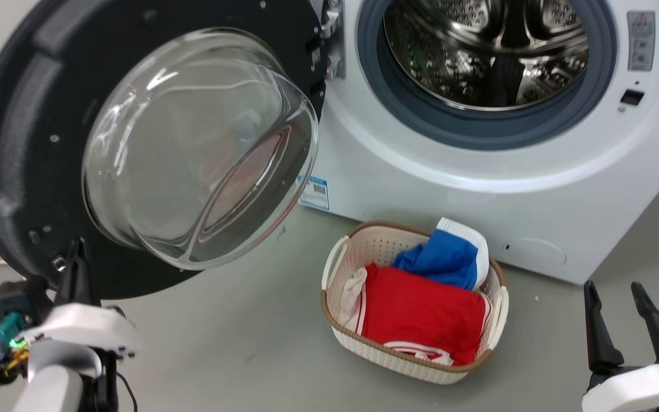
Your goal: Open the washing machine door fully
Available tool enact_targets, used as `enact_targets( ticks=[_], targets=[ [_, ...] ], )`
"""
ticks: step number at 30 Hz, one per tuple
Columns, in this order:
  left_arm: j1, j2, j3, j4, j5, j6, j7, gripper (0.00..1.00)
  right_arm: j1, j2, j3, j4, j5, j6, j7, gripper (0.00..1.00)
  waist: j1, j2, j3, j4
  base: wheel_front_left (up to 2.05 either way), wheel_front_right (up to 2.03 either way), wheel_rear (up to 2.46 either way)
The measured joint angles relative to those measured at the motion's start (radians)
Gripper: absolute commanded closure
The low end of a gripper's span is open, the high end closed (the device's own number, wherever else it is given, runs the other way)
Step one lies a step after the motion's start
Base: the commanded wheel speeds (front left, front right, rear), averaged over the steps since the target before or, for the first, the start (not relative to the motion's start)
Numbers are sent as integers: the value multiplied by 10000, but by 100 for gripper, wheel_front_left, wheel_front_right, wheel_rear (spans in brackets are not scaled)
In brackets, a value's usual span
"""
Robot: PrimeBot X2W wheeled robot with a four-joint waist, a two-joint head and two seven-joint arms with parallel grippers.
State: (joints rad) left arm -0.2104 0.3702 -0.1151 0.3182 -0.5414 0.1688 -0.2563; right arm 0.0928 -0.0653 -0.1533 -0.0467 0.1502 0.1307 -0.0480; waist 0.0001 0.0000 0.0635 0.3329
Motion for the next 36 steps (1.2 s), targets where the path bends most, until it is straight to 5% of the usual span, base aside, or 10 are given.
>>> enact_targets(
  ticks=[16, 19, 21, 36],
  targets=[
    [2130, -368, -1628, -3275, 660, 593, 1279, 98, 236, 127, 121, 98, -29, 0, -86, 0, 0, 1, -801, -411, 0, 0, 0],
    [2116, -464, -2056, -3302, 859, 510, 1402, 51, 258, 130, 251, 109, -71, 0, -58, 0, -1, 1, -854, -698, 0, 0, 0],
    [2060, -571, -2274, -3231, 986, 491, 1436, 2, 250, 132, 337, 125, -107, 0, -42, 0, -1, 0, -881, -934, 0, 0, 0],
    [1687, -667, -2665, -2343, 1183, 445, 1417, 0, 173, 115, 757, 198, -213, 0, 127, 0, 0, 1, -992, -3229, 0, 0, 0]
  ],
)
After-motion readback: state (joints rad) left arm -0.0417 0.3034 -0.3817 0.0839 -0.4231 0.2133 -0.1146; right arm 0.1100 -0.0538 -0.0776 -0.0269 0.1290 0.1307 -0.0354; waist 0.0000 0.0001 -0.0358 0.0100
